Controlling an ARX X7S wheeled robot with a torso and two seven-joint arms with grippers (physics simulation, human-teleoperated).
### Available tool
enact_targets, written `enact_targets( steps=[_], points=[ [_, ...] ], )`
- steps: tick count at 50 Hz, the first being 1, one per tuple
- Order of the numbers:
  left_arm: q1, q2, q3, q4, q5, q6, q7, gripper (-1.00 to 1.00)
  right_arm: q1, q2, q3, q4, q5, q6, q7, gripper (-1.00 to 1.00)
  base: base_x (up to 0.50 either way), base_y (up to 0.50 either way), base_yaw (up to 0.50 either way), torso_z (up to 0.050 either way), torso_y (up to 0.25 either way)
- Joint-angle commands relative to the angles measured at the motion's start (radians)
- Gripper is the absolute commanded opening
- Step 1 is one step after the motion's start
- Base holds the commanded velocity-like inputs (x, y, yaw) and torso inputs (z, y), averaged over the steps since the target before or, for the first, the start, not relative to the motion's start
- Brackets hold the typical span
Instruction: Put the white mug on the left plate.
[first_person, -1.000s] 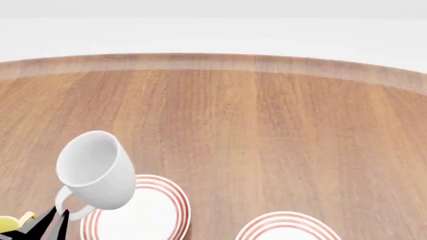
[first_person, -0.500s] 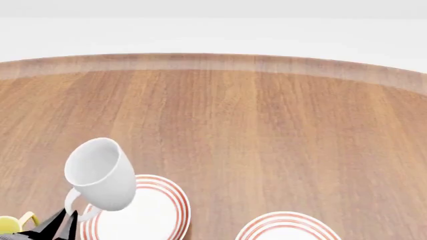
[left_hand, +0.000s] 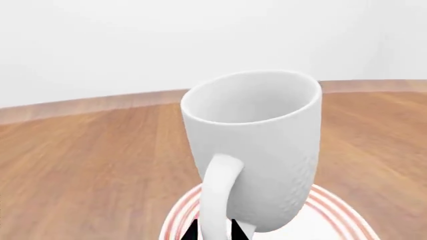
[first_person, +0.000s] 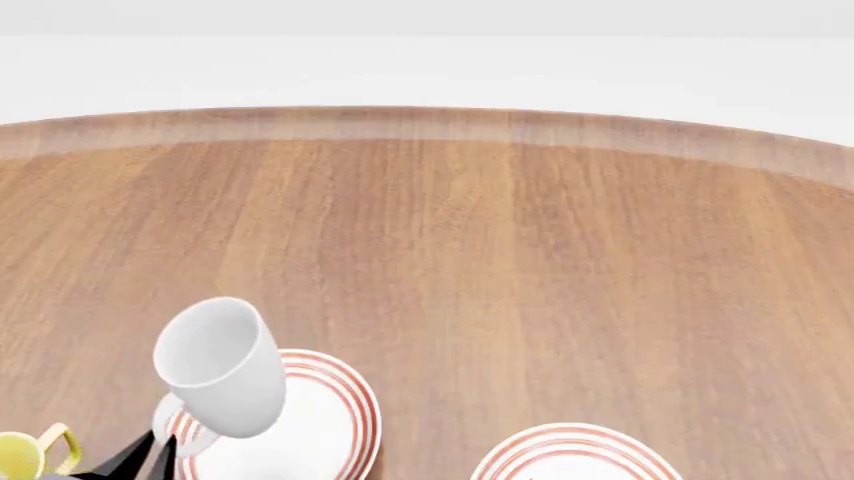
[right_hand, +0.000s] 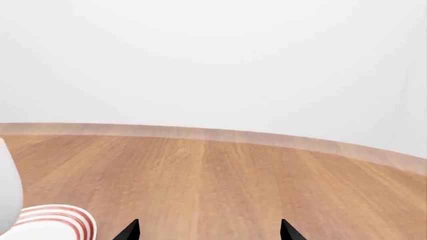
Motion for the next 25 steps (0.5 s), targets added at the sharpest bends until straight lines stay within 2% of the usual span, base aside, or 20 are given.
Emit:
enact_targets(
  steps=[1,4,9,25],
  points=[
    [-0.075,0.009,0.011,-0.176,0.018,0.102,-0.041,-1.0,-0.001,0.003,-0.002,-0.001,0.001,-0.002,0.004,1.0,0.0,0.0,0.0,0.0,0.0],
    [-0.112,0.008,0.022,-0.277,0.046,0.166,-0.085,-1.0,0.0,0.003,-0.004,-0.002,0.001,-0.001,0.004,1.0,0.0,0.0,0.0,0.0,0.0],
    [-0.118,0.002,0.046,-0.285,0.111,0.197,-0.215,-1.0,-0.002,0.005,-0.004,-0.003,0.001,-0.002,0.006,1.0,0.0,0.0,0.0,0.0,0.002],
    [-0.115,0.012,0.082,-0.286,0.124,0.198,-0.252,-1.0,-0.003,0.009,-0.004,-0.001,0.007,-0.008,0.009,1.0,0.0,0.0,0.0,0.0,0.0]
  ],
)
